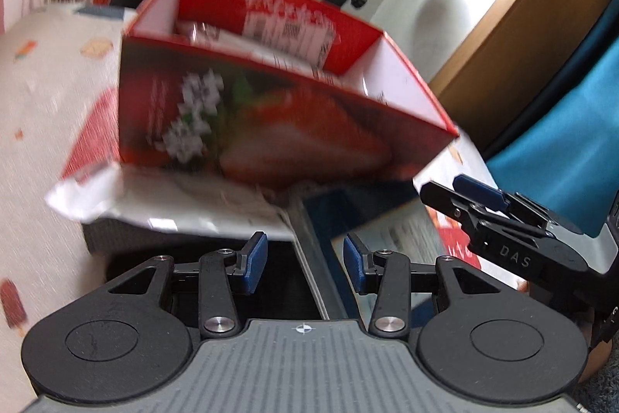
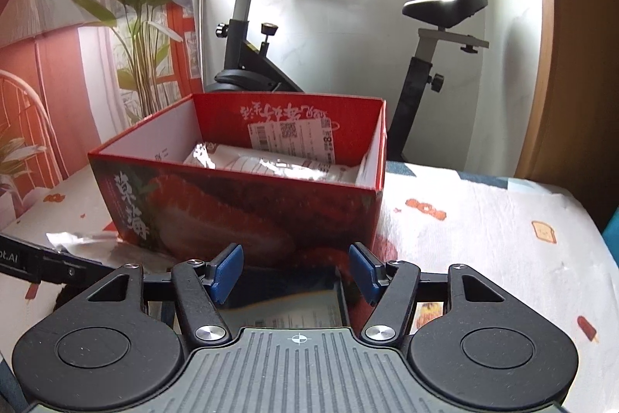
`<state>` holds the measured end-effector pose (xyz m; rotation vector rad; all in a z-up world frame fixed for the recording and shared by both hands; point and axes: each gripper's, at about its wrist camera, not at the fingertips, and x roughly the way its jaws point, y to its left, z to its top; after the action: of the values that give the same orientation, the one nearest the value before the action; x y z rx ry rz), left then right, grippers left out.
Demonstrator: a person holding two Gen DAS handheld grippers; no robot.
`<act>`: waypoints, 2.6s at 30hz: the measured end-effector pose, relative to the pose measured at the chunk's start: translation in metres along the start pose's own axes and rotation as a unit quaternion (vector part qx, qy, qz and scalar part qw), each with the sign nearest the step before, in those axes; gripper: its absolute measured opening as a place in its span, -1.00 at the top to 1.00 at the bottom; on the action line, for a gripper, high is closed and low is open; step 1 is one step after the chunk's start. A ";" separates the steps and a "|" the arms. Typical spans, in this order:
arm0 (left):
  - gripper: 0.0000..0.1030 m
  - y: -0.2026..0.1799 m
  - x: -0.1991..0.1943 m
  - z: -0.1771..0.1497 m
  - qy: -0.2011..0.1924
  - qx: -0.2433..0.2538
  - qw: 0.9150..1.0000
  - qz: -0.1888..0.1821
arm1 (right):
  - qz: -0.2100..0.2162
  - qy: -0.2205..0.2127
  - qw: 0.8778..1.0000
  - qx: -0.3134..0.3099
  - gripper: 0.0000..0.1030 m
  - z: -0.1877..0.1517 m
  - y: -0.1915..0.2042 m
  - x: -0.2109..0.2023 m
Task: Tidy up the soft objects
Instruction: 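Lower the left tool onto the blue snack bag and close its fingers, then lift the blue snack bag with the left tool toward the red box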
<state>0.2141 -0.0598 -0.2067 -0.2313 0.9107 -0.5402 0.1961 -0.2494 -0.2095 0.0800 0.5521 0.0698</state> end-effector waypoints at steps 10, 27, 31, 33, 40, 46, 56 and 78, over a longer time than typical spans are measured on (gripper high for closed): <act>0.11 -0.009 0.028 -0.019 0.057 0.008 0.998 -0.020 | -0.009 0.037 0.999 0.022 -0.16 -0.030 -0.013 0.003; 0.12 -0.018 0.046 -0.028 0.088 0.014 0.996 -0.028 | 0.018 0.089 0.994 0.055 0.12 -0.052 -0.012 0.015; 0.13 -0.018 0.048 -0.028 0.090 0.006 0.995 -0.031 | 0.017 0.089 0.994 0.055 0.13 -0.051 -0.009 0.016; 0.14 -0.018 0.049 -0.028 0.090 0.003 0.995 -0.032 | 0.015 0.088 0.995 0.051 0.14 -0.051 -0.007 0.016; 0.48 -0.015 0.045 -0.029 0.087 -0.006 0.996 -0.032 | 0.013 0.085 0.995 0.046 0.16 -0.053 -0.007 0.015; 0.84 -0.010 0.039 -0.029 0.074 -0.010 0.997 -0.024 | 0.014 0.082 0.995 0.049 0.16 -0.053 -0.008 0.014; 0.87 -0.031 0.021 -0.023 0.034 0.058 0.998 -0.003 | 0.018 0.078 0.995 0.065 0.14 -0.054 -0.012 0.013; 0.93 -0.031 0.003 -0.020 -0.007 0.083 0.997 0.002 | 0.023 0.043 0.998 0.046 0.42 -0.040 0.001 -0.010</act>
<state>0.1895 -0.0871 -0.2080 -0.0829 0.8484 -0.6055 0.1664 -0.2471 -0.2378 0.1802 0.6395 0.0939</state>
